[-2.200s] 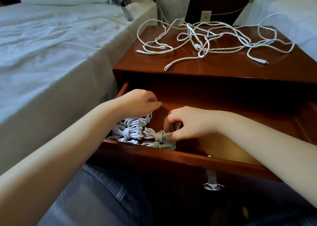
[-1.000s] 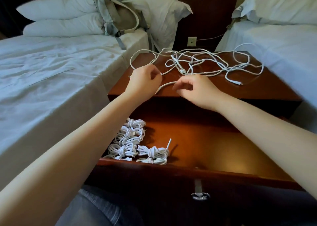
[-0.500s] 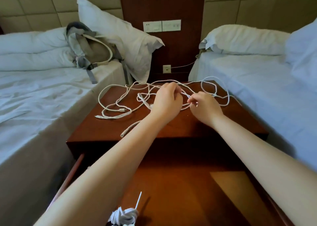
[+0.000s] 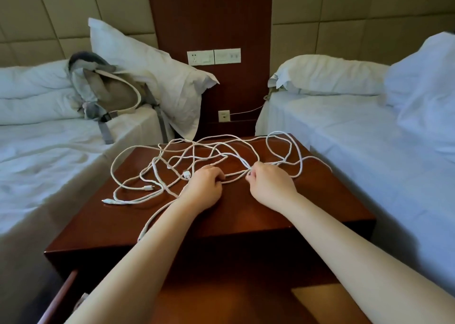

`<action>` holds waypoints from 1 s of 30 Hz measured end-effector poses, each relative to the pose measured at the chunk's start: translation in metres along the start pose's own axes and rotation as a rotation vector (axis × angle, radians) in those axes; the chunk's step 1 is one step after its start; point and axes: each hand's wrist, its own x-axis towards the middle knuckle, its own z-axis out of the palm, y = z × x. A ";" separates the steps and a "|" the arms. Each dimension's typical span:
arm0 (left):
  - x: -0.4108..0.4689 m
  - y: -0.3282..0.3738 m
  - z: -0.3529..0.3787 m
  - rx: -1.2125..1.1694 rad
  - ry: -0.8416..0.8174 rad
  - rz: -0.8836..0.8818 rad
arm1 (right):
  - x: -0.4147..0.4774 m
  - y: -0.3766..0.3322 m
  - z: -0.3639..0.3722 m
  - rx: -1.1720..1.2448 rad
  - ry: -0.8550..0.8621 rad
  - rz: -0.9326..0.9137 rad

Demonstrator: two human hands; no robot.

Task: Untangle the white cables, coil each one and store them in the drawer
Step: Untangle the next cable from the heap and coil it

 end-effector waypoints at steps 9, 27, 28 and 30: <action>0.002 -0.014 -0.010 -0.598 0.198 -0.189 | 0.016 -0.040 0.014 0.698 0.199 -0.246; -0.002 -0.011 -0.046 -1.167 0.325 -0.021 | 0.023 -0.023 0.017 0.531 0.282 -0.126; -0.004 -0.007 -0.051 -1.191 0.300 -0.007 | 0.025 -0.020 0.018 0.476 0.213 -0.081; -0.007 -0.001 -0.058 -1.216 0.283 0.029 | 0.027 -0.014 0.022 0.381 0.113 -0.042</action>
